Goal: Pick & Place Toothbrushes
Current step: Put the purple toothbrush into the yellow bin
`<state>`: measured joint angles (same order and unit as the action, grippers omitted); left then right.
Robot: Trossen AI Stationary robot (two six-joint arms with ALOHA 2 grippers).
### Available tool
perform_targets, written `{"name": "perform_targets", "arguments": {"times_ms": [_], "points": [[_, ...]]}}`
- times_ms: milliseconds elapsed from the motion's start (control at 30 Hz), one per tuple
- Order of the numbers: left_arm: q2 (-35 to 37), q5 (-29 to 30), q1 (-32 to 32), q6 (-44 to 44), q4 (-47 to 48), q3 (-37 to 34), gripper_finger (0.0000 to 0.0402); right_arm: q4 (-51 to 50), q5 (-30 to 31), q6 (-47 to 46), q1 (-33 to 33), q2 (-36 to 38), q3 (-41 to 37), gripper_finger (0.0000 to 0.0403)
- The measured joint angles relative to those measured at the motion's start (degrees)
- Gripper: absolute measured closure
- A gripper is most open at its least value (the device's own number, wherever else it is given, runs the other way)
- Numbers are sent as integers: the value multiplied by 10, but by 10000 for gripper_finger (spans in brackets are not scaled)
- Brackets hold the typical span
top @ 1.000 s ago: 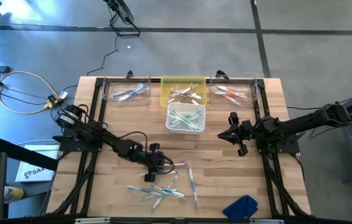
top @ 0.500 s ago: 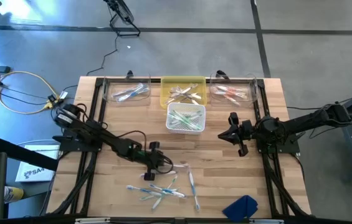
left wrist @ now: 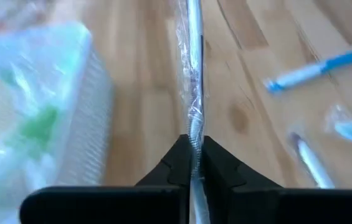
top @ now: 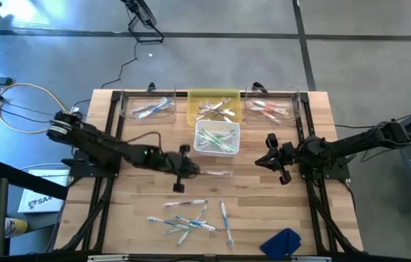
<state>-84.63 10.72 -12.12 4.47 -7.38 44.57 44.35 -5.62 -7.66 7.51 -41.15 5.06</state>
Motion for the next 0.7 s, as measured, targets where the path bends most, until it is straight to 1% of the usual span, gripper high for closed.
{"name": "perform_targets", "arguments": {"times_ms": [100, 167, 300, 400, 467, 533, 600, 700], "points": [[27, -31, 37, 68, 5, 24, 388, -2, 9, 0, 0, 0, 0, 388], [47, -40, 67, 107, 41, 48, 388, 0, 11, 0, 0, 0, 0, 388], [58, -39, 129, 183, 116, 120, 388, 0, 11, 0, 0, 0, 0, 388], [57, -38, 180, 242, 155, 175, 387, 3, 12, 0, 0, 0, 0, 388], [58, -38, 218, 269, 169, 197, 387, 5, 12, 0, 0, 0, 0, 388], [57, -41, 260, 276, 171, 204, 387, 5, 12, 0, 0, 0, 0, 388], [56, -69, 304, 278, 163, 207, 387, 6, 12, 0, 0, 0, 0, 388], [55, -162, 381, 255, 151, 206, 387, 9, 10, -13, 0, 0, 0, 388]]}}
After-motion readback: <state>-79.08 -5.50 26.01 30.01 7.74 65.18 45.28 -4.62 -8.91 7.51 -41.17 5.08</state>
